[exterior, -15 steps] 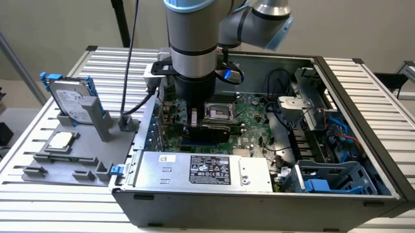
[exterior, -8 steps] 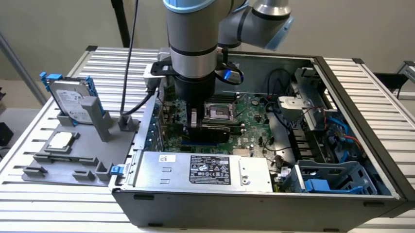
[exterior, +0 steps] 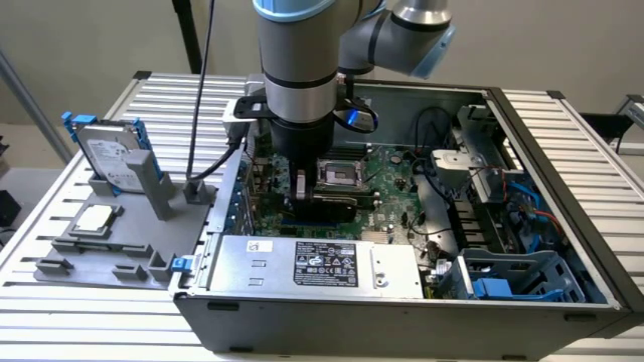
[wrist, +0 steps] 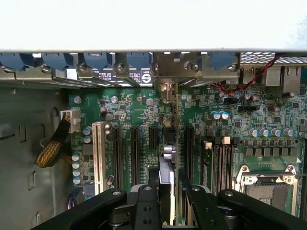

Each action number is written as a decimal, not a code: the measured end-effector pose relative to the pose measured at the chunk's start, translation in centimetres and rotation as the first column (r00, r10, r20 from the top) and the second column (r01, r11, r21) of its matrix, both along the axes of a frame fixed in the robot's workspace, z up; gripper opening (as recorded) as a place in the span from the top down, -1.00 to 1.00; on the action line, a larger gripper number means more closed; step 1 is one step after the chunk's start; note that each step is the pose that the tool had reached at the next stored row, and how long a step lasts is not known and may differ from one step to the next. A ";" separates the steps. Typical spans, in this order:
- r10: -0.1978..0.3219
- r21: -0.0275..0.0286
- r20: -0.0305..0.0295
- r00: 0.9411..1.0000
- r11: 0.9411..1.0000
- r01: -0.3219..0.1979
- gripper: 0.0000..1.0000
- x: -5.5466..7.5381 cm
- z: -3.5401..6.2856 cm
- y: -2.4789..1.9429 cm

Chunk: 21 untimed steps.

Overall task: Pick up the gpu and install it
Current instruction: 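Insert the gpu into the slot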

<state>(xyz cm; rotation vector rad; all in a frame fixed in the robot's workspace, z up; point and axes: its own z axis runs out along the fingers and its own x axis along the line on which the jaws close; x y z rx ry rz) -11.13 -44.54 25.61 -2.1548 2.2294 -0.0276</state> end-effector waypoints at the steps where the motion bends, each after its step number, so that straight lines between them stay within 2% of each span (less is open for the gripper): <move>1: 0.000 0.000 0.000 1.000 1.000 0.000 0.47 0.0 -0.01 0.00; 7: 0.000 0.001 0.000 1.000 1.000 0.000 0.47 0.0 0.03 0.03; 12: 0.000 0.000 0.000 1.000 1.000 0.000 0.47 0.0 0.87 0.09; 21: 0.000 0.000 0.000 1.000 1.000 0.000 0.47 0.0 0.59 0.09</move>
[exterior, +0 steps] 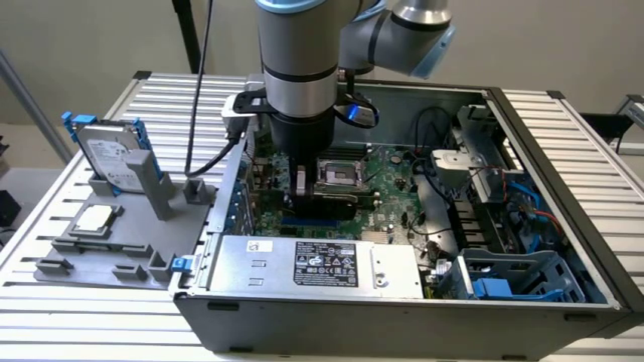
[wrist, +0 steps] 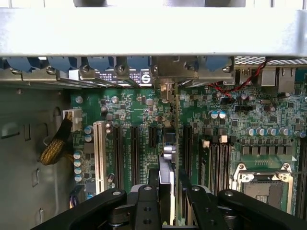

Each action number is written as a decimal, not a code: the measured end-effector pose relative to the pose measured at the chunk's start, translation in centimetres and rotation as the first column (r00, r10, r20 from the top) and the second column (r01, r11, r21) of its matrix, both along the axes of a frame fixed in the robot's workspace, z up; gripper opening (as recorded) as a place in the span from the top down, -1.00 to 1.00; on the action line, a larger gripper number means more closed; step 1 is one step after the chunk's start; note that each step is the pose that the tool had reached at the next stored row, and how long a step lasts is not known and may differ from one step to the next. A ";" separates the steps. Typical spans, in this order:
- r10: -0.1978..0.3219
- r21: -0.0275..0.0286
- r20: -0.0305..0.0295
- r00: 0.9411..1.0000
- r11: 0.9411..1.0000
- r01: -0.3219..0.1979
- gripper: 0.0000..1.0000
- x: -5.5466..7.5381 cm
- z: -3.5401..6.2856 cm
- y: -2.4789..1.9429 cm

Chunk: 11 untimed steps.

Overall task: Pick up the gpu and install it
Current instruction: 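Insert the gpu into the slot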

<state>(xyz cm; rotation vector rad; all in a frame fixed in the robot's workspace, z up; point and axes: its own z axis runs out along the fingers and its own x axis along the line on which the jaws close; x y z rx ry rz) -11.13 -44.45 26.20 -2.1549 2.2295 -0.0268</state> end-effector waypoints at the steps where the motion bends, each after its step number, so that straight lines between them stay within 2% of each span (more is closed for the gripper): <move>1: 0.000 0.000 0.000 1.000 1.000 0.000 0.47 0.0 -0.03 0.02; 11: -0.003 0.000 -0.001 1.000 1.000 0.003 0.47 0.0 -0.23 0.13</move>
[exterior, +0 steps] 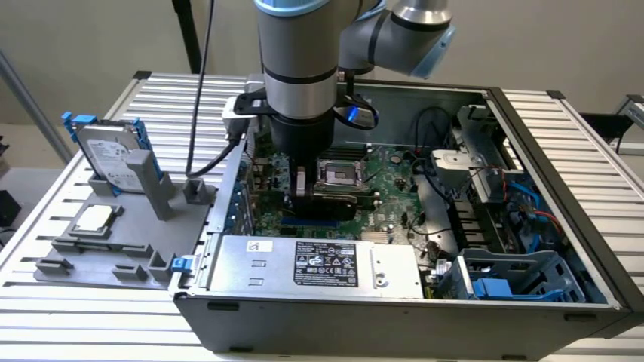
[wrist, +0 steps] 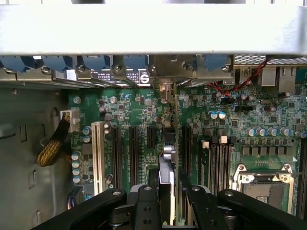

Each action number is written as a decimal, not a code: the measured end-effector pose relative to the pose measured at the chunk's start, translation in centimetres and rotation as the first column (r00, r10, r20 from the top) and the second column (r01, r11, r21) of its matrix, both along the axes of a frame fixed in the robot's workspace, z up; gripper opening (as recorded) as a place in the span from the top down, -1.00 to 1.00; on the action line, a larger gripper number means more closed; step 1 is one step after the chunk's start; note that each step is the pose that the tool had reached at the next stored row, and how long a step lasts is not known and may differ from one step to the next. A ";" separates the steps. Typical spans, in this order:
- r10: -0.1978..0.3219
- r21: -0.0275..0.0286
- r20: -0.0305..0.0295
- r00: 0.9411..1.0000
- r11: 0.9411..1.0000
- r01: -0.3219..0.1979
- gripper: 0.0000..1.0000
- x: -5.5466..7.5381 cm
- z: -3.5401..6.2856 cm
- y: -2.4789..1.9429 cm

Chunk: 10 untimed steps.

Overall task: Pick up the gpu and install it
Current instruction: 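Insert the gpu into the slot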

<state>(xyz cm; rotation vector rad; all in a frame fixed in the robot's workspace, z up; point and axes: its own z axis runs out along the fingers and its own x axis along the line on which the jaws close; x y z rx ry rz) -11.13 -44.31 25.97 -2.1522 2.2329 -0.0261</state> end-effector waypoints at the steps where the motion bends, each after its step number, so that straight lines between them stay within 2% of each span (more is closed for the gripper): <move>1: 0.000 0.000 0.000 1.000 1.000 0.000 0.47 0.0 -0.02 0.00; 10: 0.000 0.000 -0.002 1.000 1.000 0.000 0.47 0.0 -0.18 -0.12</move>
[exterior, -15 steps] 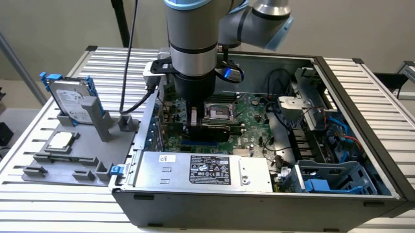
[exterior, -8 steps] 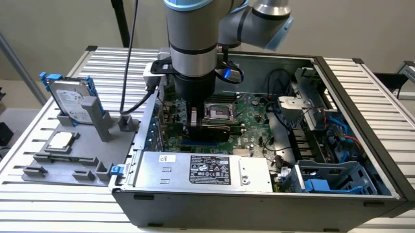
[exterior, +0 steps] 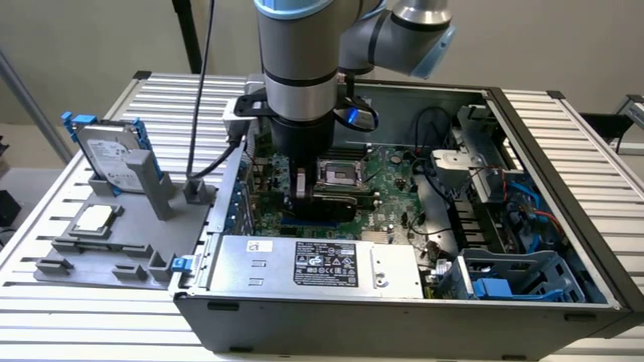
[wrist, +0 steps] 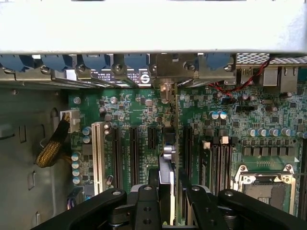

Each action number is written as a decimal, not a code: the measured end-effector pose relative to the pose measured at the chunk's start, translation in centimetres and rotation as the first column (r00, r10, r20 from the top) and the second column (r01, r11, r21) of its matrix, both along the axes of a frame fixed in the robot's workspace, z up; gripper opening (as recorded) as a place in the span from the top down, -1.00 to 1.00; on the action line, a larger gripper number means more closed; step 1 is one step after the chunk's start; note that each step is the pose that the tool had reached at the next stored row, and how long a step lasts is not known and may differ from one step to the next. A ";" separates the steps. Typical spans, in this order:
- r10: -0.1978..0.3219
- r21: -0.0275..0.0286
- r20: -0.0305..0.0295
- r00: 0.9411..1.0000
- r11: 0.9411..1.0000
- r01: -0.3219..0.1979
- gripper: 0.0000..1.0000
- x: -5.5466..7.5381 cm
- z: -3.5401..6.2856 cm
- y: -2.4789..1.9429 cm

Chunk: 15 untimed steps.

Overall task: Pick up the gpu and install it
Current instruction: 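Insert the gpu into the slot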

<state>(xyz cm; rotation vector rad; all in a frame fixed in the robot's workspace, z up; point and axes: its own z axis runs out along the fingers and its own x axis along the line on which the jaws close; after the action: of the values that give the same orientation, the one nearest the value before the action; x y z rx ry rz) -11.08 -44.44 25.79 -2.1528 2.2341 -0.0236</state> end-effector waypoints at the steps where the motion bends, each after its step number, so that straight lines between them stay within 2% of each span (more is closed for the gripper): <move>1: 0.000 0.000 0.000 1.000 1.000 0.000 0.47 0.0 -0.02 -0.02; 15: -0.001 0.001 -0.001 1.000 1.000 0.001 0.47 0.2 -0.16 -0.06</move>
<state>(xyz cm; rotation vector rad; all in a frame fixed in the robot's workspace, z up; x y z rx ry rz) -10.89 -44.49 25.63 -2.1519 2.2349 -0.0212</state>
